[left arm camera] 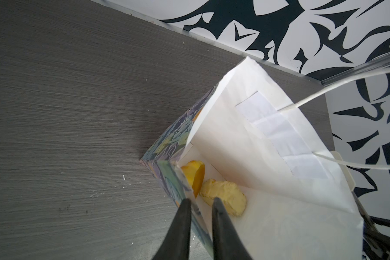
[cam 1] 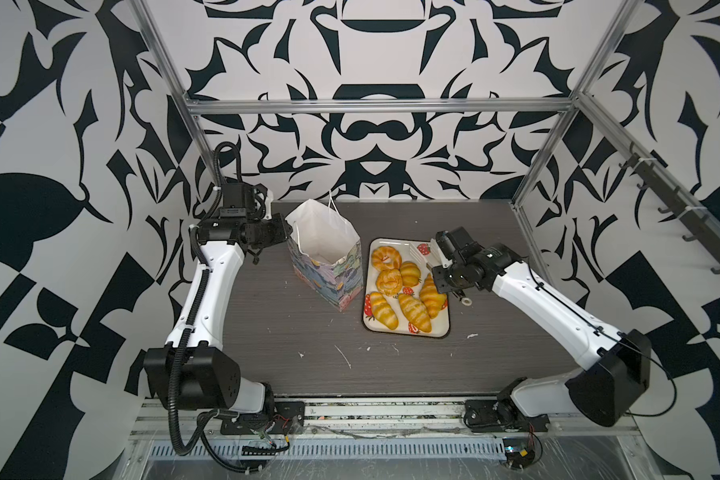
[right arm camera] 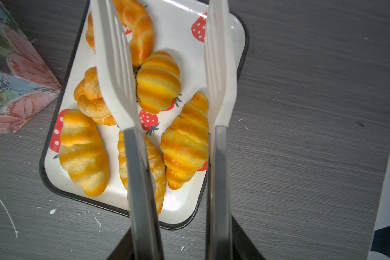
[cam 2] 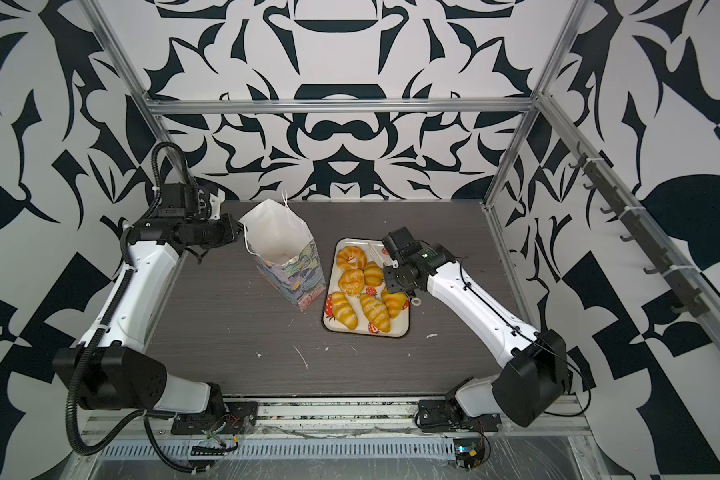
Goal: Pack bread into a paper bag
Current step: Pick up the bread from the tray.
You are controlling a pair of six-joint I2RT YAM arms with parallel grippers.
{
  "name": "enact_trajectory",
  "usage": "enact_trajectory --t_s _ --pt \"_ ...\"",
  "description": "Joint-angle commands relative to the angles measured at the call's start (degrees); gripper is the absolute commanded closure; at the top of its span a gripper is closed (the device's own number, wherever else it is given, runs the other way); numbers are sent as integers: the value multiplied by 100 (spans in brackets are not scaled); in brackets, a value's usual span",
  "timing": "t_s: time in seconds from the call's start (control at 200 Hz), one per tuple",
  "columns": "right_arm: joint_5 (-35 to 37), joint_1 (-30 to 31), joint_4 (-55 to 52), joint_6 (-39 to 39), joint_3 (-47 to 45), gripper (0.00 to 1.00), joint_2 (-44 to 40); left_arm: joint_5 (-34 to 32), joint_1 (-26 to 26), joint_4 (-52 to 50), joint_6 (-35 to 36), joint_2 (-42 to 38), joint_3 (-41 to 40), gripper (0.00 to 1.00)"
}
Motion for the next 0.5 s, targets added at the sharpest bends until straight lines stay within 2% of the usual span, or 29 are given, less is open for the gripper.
enact_trajectory --t_s 0.0,0.495 --pt "-197 -62 418 118 -79 50 1 21 -24 -157 39 -28 -65 78" --pt "-544 -286 837 154 -428 50 432 8 -24 -162 49 -35 -100 78"
